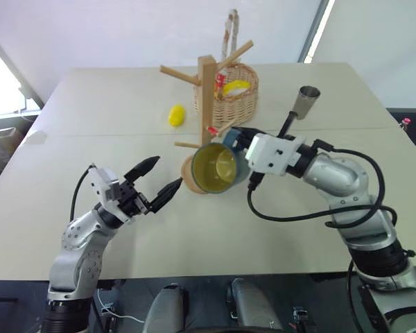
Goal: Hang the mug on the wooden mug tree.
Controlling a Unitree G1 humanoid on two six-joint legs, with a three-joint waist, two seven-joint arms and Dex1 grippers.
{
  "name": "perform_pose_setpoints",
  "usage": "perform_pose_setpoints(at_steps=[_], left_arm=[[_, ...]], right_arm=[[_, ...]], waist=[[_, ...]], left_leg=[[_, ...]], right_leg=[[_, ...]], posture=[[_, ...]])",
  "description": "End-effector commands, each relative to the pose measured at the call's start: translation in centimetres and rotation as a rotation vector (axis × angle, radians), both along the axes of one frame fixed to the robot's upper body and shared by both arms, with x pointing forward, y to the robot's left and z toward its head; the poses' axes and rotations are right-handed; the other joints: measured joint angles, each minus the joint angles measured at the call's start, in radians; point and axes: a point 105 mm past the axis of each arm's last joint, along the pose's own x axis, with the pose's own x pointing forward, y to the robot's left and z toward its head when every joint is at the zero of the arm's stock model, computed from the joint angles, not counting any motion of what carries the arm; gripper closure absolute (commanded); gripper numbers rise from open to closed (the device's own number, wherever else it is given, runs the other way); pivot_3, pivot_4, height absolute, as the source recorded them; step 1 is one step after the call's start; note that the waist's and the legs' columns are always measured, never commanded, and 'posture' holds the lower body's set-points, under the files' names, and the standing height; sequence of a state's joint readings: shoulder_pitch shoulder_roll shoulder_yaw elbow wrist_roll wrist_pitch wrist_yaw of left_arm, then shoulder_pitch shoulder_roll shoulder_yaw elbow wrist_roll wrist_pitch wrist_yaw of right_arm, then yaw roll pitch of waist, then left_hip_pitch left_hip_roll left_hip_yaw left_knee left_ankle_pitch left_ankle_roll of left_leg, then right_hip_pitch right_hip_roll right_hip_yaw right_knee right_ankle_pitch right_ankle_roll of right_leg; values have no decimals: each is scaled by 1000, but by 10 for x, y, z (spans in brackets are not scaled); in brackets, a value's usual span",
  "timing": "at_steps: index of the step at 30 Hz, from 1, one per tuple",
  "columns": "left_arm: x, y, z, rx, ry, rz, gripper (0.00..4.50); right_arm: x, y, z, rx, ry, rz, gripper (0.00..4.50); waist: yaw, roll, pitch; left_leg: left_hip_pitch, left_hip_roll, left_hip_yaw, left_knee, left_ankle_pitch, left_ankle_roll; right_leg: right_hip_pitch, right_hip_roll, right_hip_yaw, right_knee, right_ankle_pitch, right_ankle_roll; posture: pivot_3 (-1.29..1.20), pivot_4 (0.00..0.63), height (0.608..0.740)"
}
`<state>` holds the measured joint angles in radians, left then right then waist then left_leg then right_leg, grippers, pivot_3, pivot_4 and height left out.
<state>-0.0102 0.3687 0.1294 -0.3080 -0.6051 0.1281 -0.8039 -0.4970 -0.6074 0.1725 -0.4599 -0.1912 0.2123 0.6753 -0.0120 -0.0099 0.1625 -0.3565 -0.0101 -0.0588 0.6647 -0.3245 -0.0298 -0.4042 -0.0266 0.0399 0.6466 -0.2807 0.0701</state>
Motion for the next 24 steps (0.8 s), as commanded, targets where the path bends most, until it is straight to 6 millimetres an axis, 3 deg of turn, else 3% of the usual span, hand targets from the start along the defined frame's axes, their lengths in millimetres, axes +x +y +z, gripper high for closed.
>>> perform_pose_setpoints(at_steps=[1, 12, 24], left_arm=[[-8, -7, 12, 0, -24, -62, 0], [-13, -8, 2, 58, 10, -115, 0], [-17, 5, 9, 95, 3, -124, 0]], right_arm=[[-9, 8, 22, 11, -66, 38, 4480], [-5, 23, 23, -29, -29, 72, 4480], [11, 27, 24, -27, 7, 22, 4480]], waist=[[-1, 0, 0], [-2, 0, 0], [-2, 0, 0]], left_leg=[[0, 0, 0, 0, 0, 0], [0, 0, 0, 0, 0, 0], [0, 0, 0, -1, 0, 0]], right_leg=[[0, 0, 0, 0, 0, 0], [0, 0, 0, 0, 0, 0], [-1, 0, 0, 0, 0, 0]], posture=[[0, 150, 740], [0, 150, 740], [0, 150, 740]])
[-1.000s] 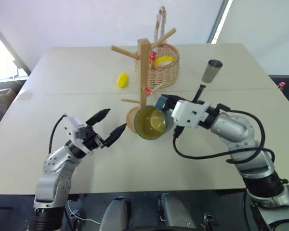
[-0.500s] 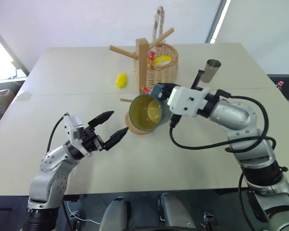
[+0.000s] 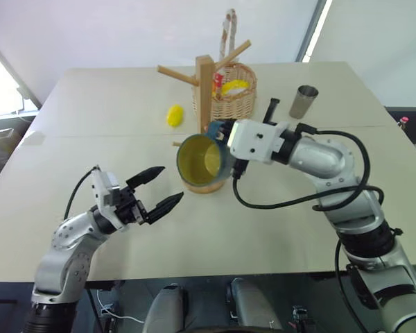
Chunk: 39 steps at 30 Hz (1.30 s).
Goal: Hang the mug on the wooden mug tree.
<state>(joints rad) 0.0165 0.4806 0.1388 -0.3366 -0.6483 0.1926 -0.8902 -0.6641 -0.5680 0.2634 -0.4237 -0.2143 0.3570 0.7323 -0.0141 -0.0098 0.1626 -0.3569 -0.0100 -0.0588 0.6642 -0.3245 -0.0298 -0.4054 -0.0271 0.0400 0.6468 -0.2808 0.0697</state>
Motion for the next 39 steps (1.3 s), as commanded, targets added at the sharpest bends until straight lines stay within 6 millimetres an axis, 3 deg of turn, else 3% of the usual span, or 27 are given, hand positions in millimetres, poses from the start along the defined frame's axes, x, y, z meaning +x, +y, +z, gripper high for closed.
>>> perform_pose_setpoints(at_steps=[1, 15, 18, 23, 32, 39], left_arm=[[-5, 1, 13, -2, -40, -22, 0], [-6, 6, 16, 6, -50, -27, 0], [-6, 6, 17, 6, -52, -27, 0], [-6, 6, 17, 2, -53, -26, 0], [0, 3, 18, -14, -52, -16, 0], [5, 11, 17, -7, -47, 60, 0]], right_arm=[[0, 3, 12, 16, -37, 1, 4480], [10, 7, -2, 11, 50, -29, 4480], [10, 7, -1, 22, 48, -29, 3513], [11, 3, 7, 18, 6, -49, 1048], [4, -25, 14, 40, 26, -45, 1048], [-13, -58, 18, 250, 149, 18, 1048]], waist=[[0, 0, 0], [0, 0, 0], [0, 0, 0], [0, 0, 0], [1, 0, 0], [1, 0, 0]], left_leg=[[0, 0, 0, 0, 0, 0], [0, 0, 0, 0, 0, 0], [0, 0, 0, 0, 0, 0], [0, 0, 0, 0, 0, 0], [-1, 0, 0, -1, 0, 0], [-1, 0, 0, -1, 0, 0]], right_leg=[[0, 0, 0, 0, 0, 0], [0, 0, 0, 0, 0, 0], [0, 0, 0, 0, 0, 0], [-1, 0, 0, 0, 0, 0], [0, -1, 0, -1, 0, 0], [0, -1, 0, -2, 0, 0]], posture=[[0, 150, 740], [0, 150, 740], [0, 150, 740], [0, 150, 740], [0, 150, 740], [0, 150, 740]])
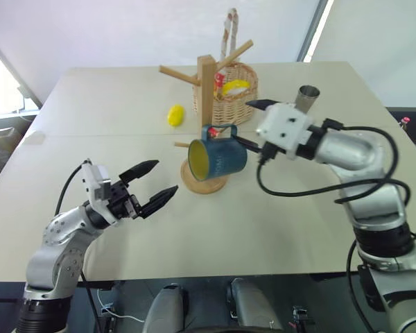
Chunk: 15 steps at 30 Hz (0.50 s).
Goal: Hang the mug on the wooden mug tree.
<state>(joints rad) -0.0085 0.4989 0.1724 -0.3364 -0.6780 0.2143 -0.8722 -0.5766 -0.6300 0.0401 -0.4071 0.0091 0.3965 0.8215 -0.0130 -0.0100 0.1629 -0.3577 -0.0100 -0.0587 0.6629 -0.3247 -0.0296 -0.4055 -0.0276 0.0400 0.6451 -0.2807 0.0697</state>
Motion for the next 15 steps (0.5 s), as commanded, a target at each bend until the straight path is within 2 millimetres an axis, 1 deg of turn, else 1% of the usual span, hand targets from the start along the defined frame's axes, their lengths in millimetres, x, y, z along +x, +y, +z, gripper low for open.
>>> perform_pose_setpoints(at_steps=[1, 4, 5, 7, 10, 12, 14, 15], left_arm=[[1, 5, 6, 8, -29, 48, 0], [6, 11, 3, 8, -14, 113, 0], [8, 13, 2, 1, -11, 135, 0], [13, 20, -1, -17, 3, 198, 0], [22, 35, -10, -45, 45, 322, 0], [30, 47, -21, -38, 89, 423, 0], [36, 58, -28, -39, 111, 516, 0], [39, 65, -31, -47, 121, 582, 0]], right_arm=[[-15, -16, 12, 165, 13, 38, 1048], [-15, -41, -2, 329, 98, -10, 1048], [-15, -50, -9, 374, 128, -35, 1048], [-13, -62, -23, 423, 167, -81, 1048], [-9, -71, -45, 469, 206, -145, 1048], [-4, -76, -55, 524, 212, -192, 1048], [2, -81, -63, 561, 211, -237, 1048], [6, -84, -71, 588, 213, -270, 1048]], waist=[[0, 0, 0], [2, 0, 0], [2, 0, 0], [2, 0, 0], [-2, 0, 0], [-5, 0, 0], [-3, 0, 0], [-1, 0, 0]], left_leg=[[0, 0, 0, 0, 0, 0], [0, 0, 0, 0, 0, 0], [0, 0, 0, 0, 0, 0], [1, 0, 0, 0, 0, 0], [1, 0, 0, 0, 0, 0], [2, 1, 0, 0, 0, 0], [2, 1, 0, 0, 0, 0], [2, 1, 0, 0, 0, 0]], right_leg=[[0, 0, 0, 0, 0, 0], [1, 0, 0, 0, 0, 0], [1, 0, 0, 0, 0, 0], [1, 0, 0, 0, 0, 0], [1, 0, 0, 0, 0, 0], [1, 1, 0, 1, 0, 0], [1, 1, 0, 2, 0, 0], [1, 1, 0, 2, 0, 0]], posture=[[0, 150, 740], [0, 150, 740], [0, 150, 740], [0, 150, 740], [0, 150, 740], [0, 150, 740], [0, 150, 740], [0, 150, 740]])
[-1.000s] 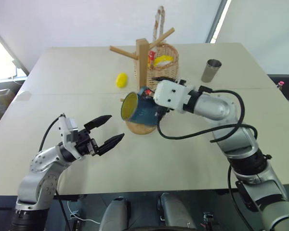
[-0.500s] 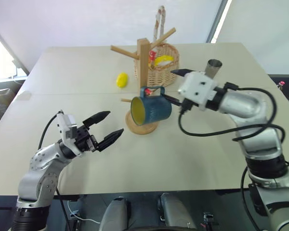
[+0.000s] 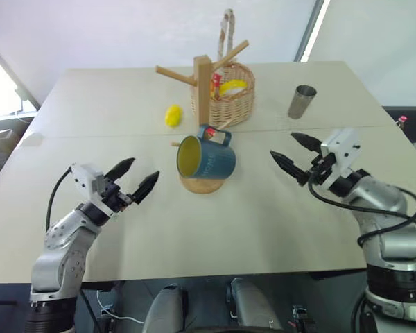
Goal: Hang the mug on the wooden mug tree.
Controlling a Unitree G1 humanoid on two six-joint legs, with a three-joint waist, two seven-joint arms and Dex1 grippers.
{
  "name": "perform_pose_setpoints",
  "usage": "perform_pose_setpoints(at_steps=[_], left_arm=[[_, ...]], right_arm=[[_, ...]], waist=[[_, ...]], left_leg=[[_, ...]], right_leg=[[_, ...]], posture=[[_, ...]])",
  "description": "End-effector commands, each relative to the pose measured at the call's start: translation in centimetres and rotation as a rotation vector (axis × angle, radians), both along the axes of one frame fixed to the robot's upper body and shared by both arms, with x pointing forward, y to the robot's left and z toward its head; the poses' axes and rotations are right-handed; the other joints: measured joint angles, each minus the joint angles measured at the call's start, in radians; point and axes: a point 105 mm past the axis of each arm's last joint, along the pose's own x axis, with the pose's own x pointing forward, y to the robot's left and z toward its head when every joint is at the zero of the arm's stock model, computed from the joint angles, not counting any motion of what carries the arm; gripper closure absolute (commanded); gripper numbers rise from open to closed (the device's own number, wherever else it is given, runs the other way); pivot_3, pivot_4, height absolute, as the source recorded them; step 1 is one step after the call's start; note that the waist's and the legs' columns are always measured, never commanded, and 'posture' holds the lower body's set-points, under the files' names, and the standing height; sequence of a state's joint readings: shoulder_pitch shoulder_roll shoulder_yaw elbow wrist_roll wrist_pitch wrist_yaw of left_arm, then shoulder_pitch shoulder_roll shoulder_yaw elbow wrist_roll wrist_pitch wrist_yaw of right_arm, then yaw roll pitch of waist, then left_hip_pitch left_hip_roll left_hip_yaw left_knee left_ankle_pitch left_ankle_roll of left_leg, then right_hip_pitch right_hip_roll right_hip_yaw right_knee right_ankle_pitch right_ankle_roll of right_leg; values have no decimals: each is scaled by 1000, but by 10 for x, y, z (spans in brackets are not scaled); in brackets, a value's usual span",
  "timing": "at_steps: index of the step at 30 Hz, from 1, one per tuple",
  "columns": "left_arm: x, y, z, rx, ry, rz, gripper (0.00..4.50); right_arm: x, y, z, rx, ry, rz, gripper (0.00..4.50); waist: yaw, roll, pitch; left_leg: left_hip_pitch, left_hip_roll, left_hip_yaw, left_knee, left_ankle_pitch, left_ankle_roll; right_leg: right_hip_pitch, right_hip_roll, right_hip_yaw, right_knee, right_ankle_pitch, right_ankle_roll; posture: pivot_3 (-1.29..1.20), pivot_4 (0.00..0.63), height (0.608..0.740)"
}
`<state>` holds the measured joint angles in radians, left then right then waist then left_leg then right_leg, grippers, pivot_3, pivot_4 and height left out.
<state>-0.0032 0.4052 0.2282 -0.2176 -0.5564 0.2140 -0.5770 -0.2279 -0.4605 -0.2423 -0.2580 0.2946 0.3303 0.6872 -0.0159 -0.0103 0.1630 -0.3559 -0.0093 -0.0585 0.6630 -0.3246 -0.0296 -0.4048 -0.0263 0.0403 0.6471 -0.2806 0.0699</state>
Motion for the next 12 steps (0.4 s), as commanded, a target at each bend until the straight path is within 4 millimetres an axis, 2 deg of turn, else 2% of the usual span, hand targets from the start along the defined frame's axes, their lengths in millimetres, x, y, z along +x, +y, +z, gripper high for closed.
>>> perform_pose_setpoints(at_steps=[1, 6, 12], left_arm=[[8, 25, 0, 1, 0, 194, 0], [18, 38, -24, 78, 119, 364, 0], [17, 32, -31, 91, 150, 351, 0]], right_arm=[[8, -8, -5, 44, -42, -89, 1048], [18, -11, -26, 65, -23, -151, 1048], [20, -7, -38, 81, -12, -151, 1048]], waist=[[2, 0, 0], [4, 0, 0], [3, 0, 0]], left_leg=[[0, 0, 0, 0, 0, 0], [0, -1, 0, 0, 0, 0], [-1, -1, 0, 0, 0, 0]], right_leg=[[0, 0, 0, 0, 0, 0], [0, 0, 0, 0, 0, 0], [0, -1, 0, 0, 0, 0]], posture=[[0, 150, 740], [0, 150, 740], [0, 150, 740]])
